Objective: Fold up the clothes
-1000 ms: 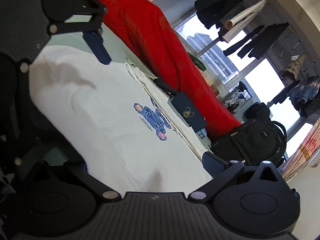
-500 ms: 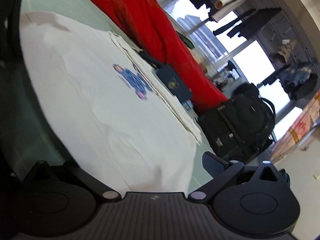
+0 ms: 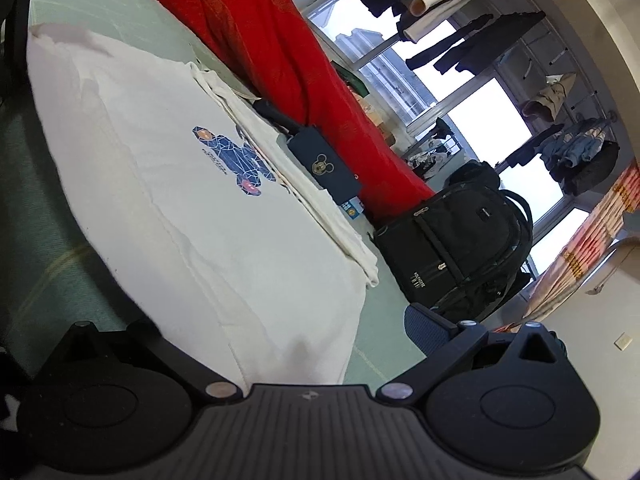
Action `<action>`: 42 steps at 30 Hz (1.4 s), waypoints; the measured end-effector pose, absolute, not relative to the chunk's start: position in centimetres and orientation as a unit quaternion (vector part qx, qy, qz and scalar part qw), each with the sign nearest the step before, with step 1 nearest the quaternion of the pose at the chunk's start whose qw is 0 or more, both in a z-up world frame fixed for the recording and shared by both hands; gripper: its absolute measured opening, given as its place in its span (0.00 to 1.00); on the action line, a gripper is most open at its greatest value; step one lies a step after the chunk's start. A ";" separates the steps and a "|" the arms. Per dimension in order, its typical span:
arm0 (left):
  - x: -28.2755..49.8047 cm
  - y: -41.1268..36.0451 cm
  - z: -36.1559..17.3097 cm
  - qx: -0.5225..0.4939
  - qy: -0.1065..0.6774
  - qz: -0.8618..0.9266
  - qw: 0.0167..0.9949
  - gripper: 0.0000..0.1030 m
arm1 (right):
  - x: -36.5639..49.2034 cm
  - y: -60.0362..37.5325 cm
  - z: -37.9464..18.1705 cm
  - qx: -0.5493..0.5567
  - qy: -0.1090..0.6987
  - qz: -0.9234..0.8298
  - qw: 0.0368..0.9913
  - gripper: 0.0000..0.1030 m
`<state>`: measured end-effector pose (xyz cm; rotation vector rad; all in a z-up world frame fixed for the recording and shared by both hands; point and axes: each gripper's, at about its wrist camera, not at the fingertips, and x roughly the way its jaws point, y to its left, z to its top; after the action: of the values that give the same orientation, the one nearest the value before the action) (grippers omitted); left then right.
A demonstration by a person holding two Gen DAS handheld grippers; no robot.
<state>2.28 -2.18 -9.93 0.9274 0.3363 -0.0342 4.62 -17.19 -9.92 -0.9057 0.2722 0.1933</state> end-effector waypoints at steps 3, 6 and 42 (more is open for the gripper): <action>2.6 -2.1 -9.4 0.442 0.157 -0.007 0.883 1.00 | 4.9 -17.1 -9.7 -0.437 0.124 0.088 0.887 1.00; 3.2 -2.1 -9.0 0.444 0.153 -0.003 0.883 1.00 | 5.2 -17.1 -9.3 -0.435 0.116 0.082 0.889 1.00; 13.4 -0.3 -6.2 0.435 0.146 0.021 0.889 1.00 | 14.9 -16.0 -6.7 -0.463 0.072 0.075 0.880 1.00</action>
<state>13.43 -0.27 -6.22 0.9029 0.3028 0.0433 14.95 -15.97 -6.74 -0.9646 0.1500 0.1570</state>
